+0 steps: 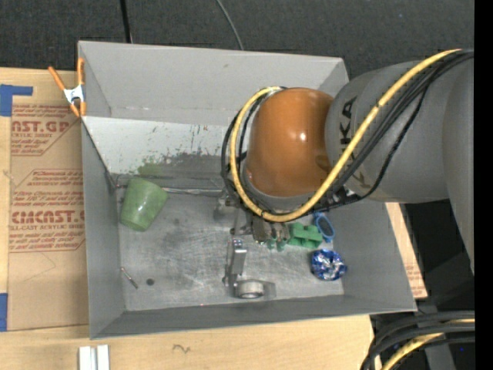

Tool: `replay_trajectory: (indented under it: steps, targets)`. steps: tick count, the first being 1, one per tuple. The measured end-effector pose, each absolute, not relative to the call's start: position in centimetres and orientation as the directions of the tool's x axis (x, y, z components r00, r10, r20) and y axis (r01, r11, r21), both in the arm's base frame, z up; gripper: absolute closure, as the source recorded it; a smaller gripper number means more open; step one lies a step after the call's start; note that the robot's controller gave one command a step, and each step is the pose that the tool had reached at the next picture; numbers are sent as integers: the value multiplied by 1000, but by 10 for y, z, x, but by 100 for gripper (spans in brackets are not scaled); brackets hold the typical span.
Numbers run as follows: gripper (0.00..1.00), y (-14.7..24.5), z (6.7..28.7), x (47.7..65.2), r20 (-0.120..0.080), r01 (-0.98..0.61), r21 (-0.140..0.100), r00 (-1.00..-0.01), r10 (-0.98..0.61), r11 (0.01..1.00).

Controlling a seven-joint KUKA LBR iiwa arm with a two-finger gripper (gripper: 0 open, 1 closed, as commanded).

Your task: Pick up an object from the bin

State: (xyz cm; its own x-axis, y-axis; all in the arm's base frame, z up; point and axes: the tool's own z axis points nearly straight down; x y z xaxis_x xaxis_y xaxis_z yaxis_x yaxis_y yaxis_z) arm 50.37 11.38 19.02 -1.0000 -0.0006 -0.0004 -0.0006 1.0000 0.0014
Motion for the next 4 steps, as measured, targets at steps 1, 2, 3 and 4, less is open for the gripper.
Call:
replay_trajectory:
  steps: [1,2,3,4]
  targets:
    - [0,56,131,491,5,-140,-1,-990,-140,990]
    - [0,60,78,492,-20,-587,-8,-810,-587,810]
    - [100,59,75,487,-3,-584,0,-812,-584,812]
    - [100,54,214,507,-9,-596,-5,-803,-596,803]
